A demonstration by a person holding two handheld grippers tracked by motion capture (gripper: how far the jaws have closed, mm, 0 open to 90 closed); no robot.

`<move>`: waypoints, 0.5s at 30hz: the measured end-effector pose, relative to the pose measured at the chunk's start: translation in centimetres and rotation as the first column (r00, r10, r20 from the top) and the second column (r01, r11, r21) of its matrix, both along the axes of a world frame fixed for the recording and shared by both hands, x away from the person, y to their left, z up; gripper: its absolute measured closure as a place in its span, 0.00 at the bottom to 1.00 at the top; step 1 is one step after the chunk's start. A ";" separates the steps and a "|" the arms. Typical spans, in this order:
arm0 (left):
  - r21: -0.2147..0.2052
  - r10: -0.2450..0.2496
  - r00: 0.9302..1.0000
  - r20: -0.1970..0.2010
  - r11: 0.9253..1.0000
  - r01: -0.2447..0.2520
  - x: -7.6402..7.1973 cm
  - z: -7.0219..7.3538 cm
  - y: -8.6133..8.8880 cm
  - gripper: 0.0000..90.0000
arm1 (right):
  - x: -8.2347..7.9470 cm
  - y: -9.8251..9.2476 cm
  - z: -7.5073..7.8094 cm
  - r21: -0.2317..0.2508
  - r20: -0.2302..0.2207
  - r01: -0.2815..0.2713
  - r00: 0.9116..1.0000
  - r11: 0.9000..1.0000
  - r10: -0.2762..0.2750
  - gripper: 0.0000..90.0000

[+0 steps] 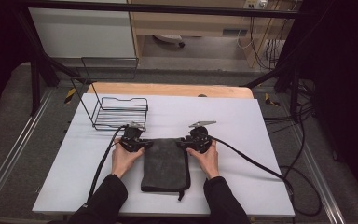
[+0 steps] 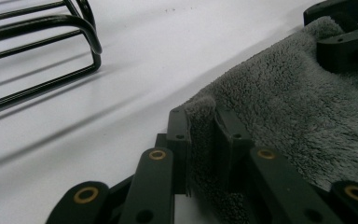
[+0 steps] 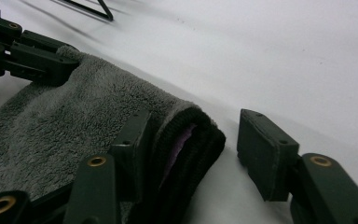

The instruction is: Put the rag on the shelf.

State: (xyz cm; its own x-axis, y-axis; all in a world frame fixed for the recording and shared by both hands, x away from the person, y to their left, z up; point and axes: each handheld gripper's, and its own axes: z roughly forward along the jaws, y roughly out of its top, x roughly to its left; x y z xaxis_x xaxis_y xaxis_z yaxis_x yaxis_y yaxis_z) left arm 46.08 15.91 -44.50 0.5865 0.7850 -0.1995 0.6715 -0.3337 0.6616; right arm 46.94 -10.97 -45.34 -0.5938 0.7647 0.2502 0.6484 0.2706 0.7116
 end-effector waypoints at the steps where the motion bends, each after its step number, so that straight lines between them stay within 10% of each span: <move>1: 0.001 -0.002 1.000 0.003 1.000 0.002 0.0 0.0 0.0 0.86 | 0.0 0.0 0.0 0.004 -0.003 -0.004 1.000 1.000 0.004 0.55; 15: -0.025 -0.019 1.000 0.015 1.000 0.019 0.0 -0.2 0.4 0.86 | -0.1 0.1 0.1 0.058 -0.078 -0.020 0.997 0.998 0.024 0.82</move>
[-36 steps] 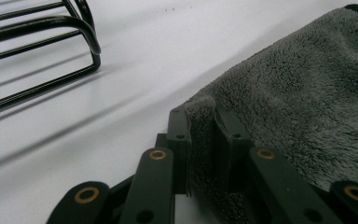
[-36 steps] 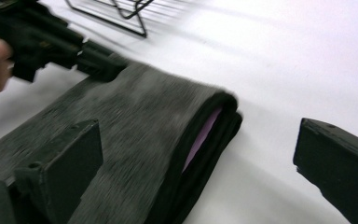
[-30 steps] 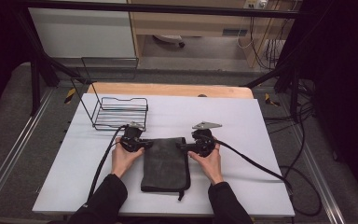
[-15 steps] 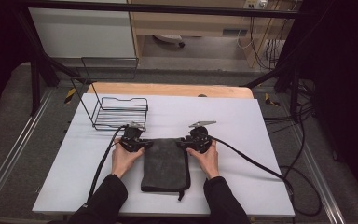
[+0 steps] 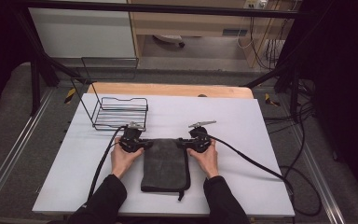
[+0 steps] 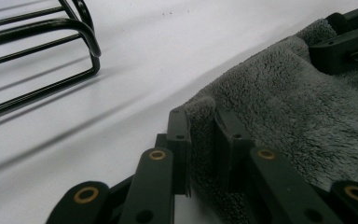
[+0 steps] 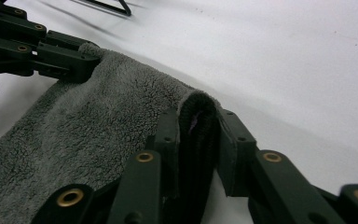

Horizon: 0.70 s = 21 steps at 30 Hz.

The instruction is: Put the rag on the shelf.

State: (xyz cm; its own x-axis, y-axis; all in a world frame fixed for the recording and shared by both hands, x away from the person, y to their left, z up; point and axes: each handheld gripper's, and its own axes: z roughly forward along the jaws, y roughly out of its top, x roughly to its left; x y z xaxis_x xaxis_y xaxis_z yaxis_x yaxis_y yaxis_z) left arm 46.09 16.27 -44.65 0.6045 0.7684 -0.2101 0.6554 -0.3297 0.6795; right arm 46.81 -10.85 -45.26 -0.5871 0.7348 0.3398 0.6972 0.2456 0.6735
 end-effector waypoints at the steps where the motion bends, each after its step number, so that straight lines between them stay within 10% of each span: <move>1: -0.007 0.001 1.000 -0.005 1.000 -0.001 0.0 0.0 0.1 0.87 | 0.0 0.0 0.1 0.002 -0.005 0.002 1.000 1.000 -0.002 0.83; 21: -0.121 -0.007 0.998 0.068 0.993 0.015 -1.6 2.9 1.5 0.89 | -2.0 -0.9 3.3 0.085 0.075 -0.005 0.997 0.996 -0.002 0.86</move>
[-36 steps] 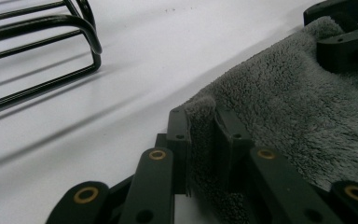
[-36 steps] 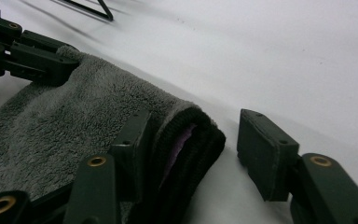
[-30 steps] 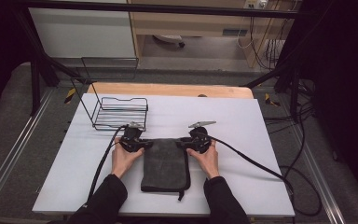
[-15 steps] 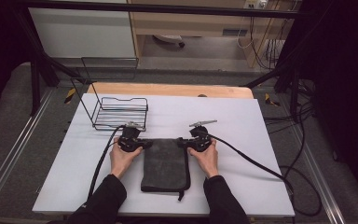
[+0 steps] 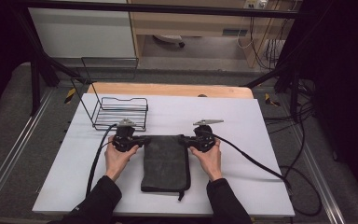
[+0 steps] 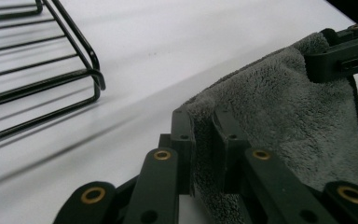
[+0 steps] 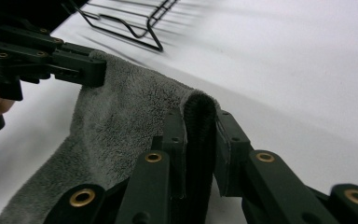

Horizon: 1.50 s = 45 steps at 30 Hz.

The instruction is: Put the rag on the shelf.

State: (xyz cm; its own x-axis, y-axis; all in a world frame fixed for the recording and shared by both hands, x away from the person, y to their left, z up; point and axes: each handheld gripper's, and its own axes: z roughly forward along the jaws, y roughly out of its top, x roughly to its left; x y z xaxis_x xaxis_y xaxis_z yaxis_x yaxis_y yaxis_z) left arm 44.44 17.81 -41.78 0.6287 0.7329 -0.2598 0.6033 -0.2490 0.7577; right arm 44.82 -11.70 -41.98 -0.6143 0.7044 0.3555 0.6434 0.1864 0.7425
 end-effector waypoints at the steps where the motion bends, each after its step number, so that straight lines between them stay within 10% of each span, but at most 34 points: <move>1: -0.002 0.000 1.000 0.006 1.000 0.001 -0.2 0.2 0.0 0.89 | -0.2 0.0 0.2 0.005 0.008 -0.001 1.000 1.000 0.001 0.86; 14: -0.060 -0.005 0.995 0.101 0.998 0.011 -2.9 2.0 0.9 0.89 | -2.9 -0.1 2.2 0.035 0.125 -0.015 0.992 0.999 0.010 0.86; 45: -0.164 0.015 0.964 0.266 0.986 0.030 -7.7 6.0 2.4 0.89 | -7.5 0.2 6.9 0.079 0.336 -0.061 0.941 0.995 0.031 0.86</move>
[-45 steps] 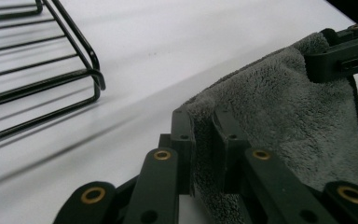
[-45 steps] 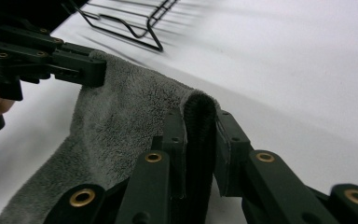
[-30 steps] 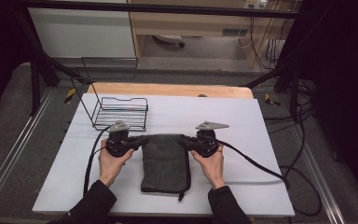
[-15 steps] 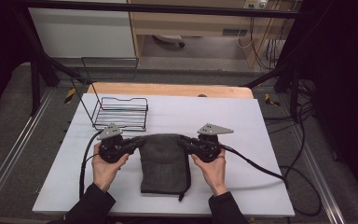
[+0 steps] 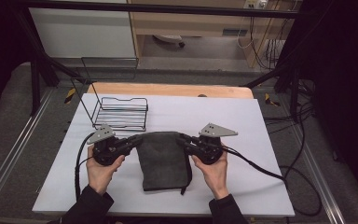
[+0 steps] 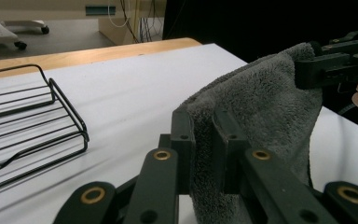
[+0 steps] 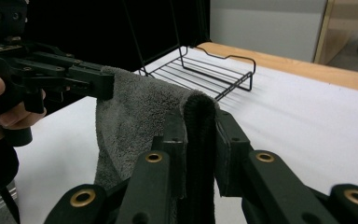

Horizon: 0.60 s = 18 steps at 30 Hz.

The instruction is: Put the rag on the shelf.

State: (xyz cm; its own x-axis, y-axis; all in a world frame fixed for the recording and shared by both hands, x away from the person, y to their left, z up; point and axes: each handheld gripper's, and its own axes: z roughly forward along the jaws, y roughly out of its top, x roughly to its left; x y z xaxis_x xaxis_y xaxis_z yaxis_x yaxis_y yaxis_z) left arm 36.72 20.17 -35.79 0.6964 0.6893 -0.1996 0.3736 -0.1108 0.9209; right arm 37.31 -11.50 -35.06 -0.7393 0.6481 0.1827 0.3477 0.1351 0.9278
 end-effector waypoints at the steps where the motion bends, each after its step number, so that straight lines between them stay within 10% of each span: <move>1: -0.002 0.002 1.000 0.006 1.000 -0.002 -0.1 0.1 0.1 0.89 | -0.1 0.1 0.2 -0.003 0.008 0.001 1.000 1.000 -0.001 0.86; 18: -0.058 0.040 0.995 0.095 0.998 -0.035 -1.3 2.6 1.5 0.89 | -0.5 1.3 2.7 0.022 0.105 -0.010 0.994 1.000 0.007 0.86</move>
